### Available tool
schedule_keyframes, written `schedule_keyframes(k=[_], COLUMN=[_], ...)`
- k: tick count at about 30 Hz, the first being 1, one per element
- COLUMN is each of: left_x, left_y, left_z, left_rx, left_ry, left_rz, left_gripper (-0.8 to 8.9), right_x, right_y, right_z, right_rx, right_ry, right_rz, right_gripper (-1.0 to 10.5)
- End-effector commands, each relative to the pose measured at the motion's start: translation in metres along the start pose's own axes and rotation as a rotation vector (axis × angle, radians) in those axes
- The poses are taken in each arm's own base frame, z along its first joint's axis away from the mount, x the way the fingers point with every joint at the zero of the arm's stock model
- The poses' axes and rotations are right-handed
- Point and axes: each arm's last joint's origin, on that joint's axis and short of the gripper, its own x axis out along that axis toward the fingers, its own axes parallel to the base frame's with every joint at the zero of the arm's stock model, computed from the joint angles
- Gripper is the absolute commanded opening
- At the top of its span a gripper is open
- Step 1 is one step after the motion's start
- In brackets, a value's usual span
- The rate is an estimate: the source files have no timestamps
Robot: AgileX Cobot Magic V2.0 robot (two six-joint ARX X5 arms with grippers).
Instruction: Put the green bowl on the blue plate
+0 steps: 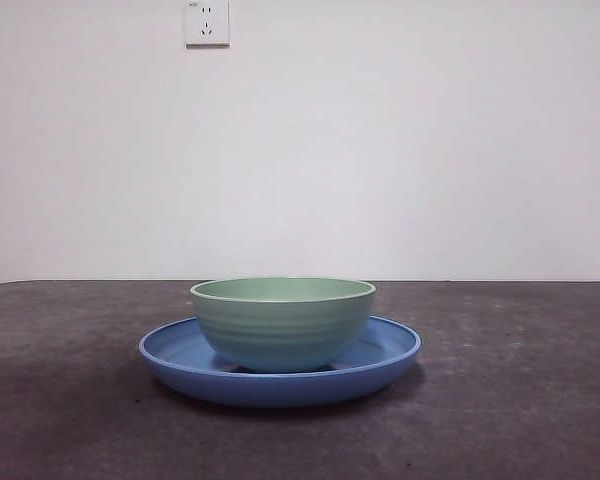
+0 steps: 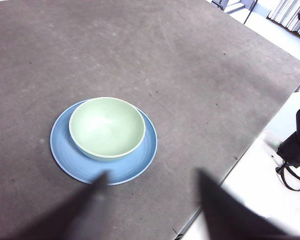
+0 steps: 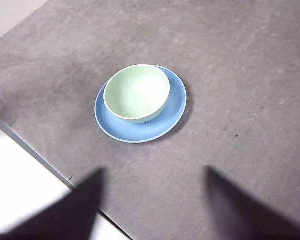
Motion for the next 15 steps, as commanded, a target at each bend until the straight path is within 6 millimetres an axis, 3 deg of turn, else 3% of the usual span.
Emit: schedule_keyframes(k=[1,15], left_x=[-0.0015,-0.0015], left_y=[-0.0013,-0.0013], left_z=[0.0035,0.0034], left_rx=[0.001,0.0], left_ry=[-0.013,-0.012], left_rz=[-0.01,-0.01], left_gripper=[0.15,0.19], right_x=[-0.0026,-0.0026], right_y=[0.0013,0.0013], right_z=[0.0025,0.0032], right_rx=[-0.02,-0.023], right_ry=[-0.016,-0.022], right_rz=[0.007,0.006], right_gripper=[0.2,0.2])
